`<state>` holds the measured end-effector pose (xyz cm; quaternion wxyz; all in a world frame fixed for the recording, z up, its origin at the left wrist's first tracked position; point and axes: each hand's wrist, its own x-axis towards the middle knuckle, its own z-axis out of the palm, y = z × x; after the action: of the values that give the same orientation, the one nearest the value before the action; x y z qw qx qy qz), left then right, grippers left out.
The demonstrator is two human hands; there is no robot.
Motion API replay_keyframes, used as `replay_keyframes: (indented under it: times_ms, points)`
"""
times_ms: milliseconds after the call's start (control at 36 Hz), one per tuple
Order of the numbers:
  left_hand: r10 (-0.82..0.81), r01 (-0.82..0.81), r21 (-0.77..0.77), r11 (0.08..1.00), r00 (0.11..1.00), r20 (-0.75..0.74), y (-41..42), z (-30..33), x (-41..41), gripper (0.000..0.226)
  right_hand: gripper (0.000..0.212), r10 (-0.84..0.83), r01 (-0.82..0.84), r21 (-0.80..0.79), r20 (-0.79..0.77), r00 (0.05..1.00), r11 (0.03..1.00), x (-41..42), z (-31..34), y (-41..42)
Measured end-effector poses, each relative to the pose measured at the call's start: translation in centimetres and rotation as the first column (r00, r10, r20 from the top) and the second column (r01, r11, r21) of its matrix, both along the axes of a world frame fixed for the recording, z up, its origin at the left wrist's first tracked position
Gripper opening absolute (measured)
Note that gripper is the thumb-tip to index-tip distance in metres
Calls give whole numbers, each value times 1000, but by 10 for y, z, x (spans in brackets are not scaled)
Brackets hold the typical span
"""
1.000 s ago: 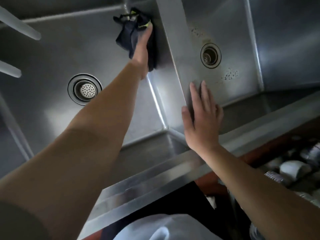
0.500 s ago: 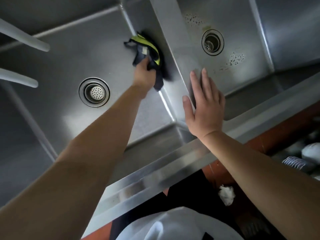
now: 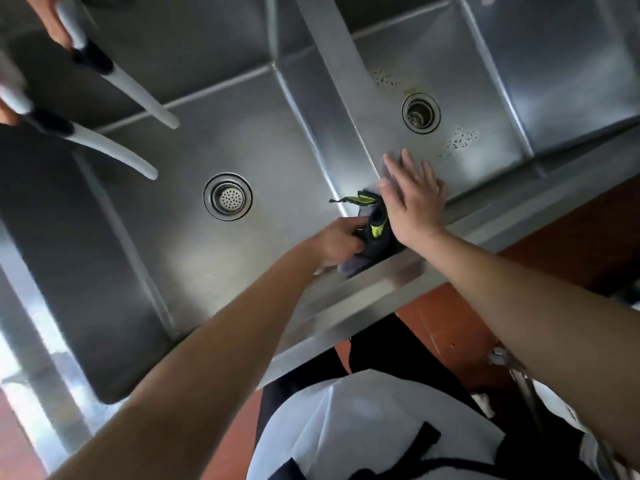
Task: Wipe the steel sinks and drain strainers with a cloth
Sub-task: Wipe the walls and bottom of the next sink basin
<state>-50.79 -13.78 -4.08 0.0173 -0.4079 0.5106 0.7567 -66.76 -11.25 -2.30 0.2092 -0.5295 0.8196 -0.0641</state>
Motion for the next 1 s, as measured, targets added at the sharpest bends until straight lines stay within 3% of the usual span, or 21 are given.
replay_keyframes:
  times_ms: [56,111,167,194,222,278,389,444,528,556,667,750,833,889,1000]
  points:
    - [-67,66,-30,997,997,-36,-7,22,9,55,46,-49,50,-10,112,993,999,1,18,2]
    - [-67,65,-44,997,996,-65,-13,47,21,49,37,-108,131,-33,390,915,991,3,44,7]
    - [1,-1,7,1000,995,-97,-16,72,33,48,28,-222,246,74,719,658,967,3,71,14]
    - [41,-37,38,999,993,-112,-17,84,39,47,29,-247,225,146,805,540,963,1,84,18]
    - [67,-59,63,996,990,-126,-18,94,44,45,32,-245,154,194,842,481,969,-2,96,22]
    - [82,-65,106,992,983,-166,-22,112,53,39,44,-208,35,217,861,465,976,-10,113,30]
    - [65,-5,190,982,948,-312,-27,138,61,32,73,-157,-10,176,900,406,984,-21,132,37]
    - [121,-33,243,969,926,-356,-25,147,58,44,70,-169,-68,195,945,281,978,-22,133,38]
    - [298,-149,390,909,886,-355,-21,158,49,63,53,-302,-58,302,953,0,952,-22,126,38]
    - [362,-202,431,880,871,-331,-19,161,46,64,50,-327,-54,325,945,-30,944,-21,122,37]
    - [601,-524,401,751,795,-86,-17,162,31,64,53,-371,117,363,927,58,924,-16,108,29]
    - [726,-696,332,636,686,47,-13,165,12,58,48,-193,80,179,951,242,981,-28,113,24]
    - [785,-748,369,551,615,74,-11,176,-10,55,65,42,-161,22,923,383,987,-53,123,23]
    - [793,-743,399,537,606,60,-11,186,-25,52,67,149,-217,-58,889,433,974,-69,125,21]
    - [841,-756,444,481,541,12,-11,200,-61,39,36,220,-136,-175,829,514,975,-96,132,10]
